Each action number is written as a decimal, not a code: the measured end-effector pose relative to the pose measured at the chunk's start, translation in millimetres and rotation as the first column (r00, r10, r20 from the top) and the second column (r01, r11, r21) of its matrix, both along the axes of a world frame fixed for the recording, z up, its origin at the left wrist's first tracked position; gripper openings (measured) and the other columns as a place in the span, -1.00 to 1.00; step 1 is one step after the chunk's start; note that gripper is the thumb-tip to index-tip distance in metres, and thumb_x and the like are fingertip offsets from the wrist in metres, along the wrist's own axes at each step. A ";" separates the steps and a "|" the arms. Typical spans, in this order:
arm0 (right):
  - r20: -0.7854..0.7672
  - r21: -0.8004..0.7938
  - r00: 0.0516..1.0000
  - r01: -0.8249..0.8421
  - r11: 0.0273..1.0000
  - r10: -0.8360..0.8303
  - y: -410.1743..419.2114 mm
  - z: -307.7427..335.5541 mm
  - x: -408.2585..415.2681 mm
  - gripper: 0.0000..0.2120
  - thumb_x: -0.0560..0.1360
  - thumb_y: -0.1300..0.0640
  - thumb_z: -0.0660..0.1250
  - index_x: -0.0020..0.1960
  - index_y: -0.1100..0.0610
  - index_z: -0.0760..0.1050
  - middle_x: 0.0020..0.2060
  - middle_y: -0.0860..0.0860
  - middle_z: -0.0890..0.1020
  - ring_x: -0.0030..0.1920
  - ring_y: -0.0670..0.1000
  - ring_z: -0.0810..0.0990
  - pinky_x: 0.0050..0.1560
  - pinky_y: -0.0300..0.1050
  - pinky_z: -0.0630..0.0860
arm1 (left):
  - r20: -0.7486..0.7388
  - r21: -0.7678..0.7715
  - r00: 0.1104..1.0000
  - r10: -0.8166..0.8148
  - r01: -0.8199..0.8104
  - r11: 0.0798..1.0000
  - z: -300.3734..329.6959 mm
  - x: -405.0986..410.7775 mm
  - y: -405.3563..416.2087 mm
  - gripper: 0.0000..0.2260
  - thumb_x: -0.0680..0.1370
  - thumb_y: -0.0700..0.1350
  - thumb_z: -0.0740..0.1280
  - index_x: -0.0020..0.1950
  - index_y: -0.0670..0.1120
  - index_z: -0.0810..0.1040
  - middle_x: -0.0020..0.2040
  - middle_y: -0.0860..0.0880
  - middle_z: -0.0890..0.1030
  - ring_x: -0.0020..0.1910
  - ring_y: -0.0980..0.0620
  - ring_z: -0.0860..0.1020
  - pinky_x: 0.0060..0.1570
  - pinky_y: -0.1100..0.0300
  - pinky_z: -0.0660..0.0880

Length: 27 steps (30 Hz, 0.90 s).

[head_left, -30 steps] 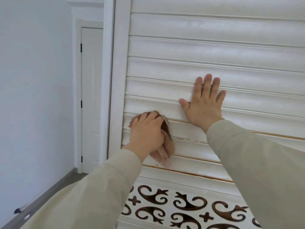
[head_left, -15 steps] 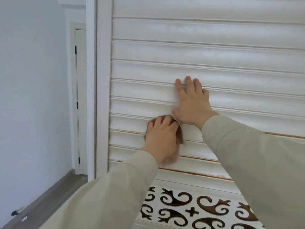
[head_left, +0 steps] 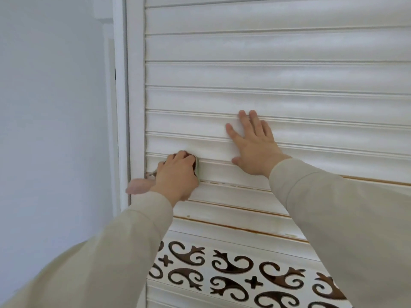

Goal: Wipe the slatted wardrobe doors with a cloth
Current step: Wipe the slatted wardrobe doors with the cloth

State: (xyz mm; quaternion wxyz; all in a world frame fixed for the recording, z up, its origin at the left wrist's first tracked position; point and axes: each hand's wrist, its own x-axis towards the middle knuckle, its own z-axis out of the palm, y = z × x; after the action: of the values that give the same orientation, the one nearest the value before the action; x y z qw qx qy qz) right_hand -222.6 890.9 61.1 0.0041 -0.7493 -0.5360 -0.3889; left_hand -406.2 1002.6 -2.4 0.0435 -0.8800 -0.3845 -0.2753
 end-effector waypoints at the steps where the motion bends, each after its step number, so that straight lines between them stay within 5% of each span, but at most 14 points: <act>1: -0.004 -0.001 1.000 0.001 1.000 -0.001 0.9 -0.1 0.0 -0.15 0.54 -0.20 0.26 0.59 -0.10 -0.23 0.54 0.14 -0.36 0.52 0.24 -0.39 0.51 0.18 -0.23 | 0.009 0.009 1.000 -0.029 0.029 1.000 -1.2 6.5 -5.2 -0.70 0.48 -0.08 0.29 0.21 0.02 0.45 0.25 0.01 0.40 0.27 -0.11 0.37 0.20 -0.05 0.31; 7: -0.035 0.015 0.999 -0.025 1.000 0.025 0.0 -1.5 -1.5 -0.18 0.53 -0.07 0.26 0.59 -0.11 -0.19 0.55 0.13 -0.35 0.52 0.24 -0.40 0.50 0.19 -0.27 | 0.006 0.054 0.966 -0.257 0.256 0.965 -6.4 51.0 -43.8 -0.64 0.49 -0.03 0.27 0.29 0.08 0.42 0.31 0.04 0.35 0.34 -0.11 0.34 0.21 -0.04 0.32; 15: -0.063 0.021 0.996 -0.061 0.998 0.062 -8.4 -0.1 -0.3 -0.24 0.54 -0.02 0.26 0.60 -0.12 -0.11 0.56 0.08 -0.32 0.54 0.18 -0.38 0.53 0.13 -0.24 | -0.066 -0.038 0.984 -0.167 0.165 0.986 8.8 35.7 -28.3 -0.74 0.51 0.05 0.24 0.19 0.08 0.43 0.23 0.02 0.37 0.29 -0.09 0.38 0.22 -0.08 0.40; 22: -0.242 0.135 0.948 -0.176 0.975 0.205 -12.6 2.2 -16.1 -0.42 0.62 -0.14 0.13 0.57 0.01 0.12 0.60 0.07 -0.13 0.58 0.12 -0.22 0.55 0.13 -0.12 | 0.269 -0.311 0.891 -0.366 0.440 0.842 7.1 23.3 -24.6 -0.53 0.51 0.02 0.44 0.33 -0.10 0.37 0.22 0.00 0.27 0.09 -0.01 0.45 0.04 0.15 0.46; 24: -0.315 0.249 0.888 -0.262 0.932 0.334 -14.1 -1.9 -20.4 -0.43 0.62 -0.16 0.15 0.54 0.07 0.21 0.57 0.11 0.10 0.57 0.13 -0.03 0.54 0.10 0.01 | 0.419 -0.305 0.827 -0.375 0.517 0.800 8.6 14.7 -23.4 -0.54 0.51 -0.08 0.43 0.35 -0.10 0.36 0.21 -0.01 0.27 0.09 -0.03 0.48 -0.08 0.10 0.58; 27: -0.485 0.325 0.734 -0.353 0.877 0.475 -16.7 -9.1 -31.4 -0.38 0.57 -0.17 0.28 0.51 0.11 0.27 0.35 0.07 0.43 0.36 0.07 0.35 0.40 -0.01 0.28 | 0.617 -0.241 0.690 -0.378 0.623 0.744 17.8 5.0 -24.5 -0.59 0.53 -0.23 0.39 0.34 -0.07 0.38 0.23 -0.05 0.30 0.06 0.06 0.49 -0.20 0.29 0.60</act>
State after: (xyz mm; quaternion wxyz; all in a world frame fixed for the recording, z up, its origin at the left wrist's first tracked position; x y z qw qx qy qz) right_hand -253.9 874.2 52.0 0.3245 -0.6846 -0.6213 -0.2000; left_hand -401.2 978.1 15.4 -0.3400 -0.8265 -0.1695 -0.4155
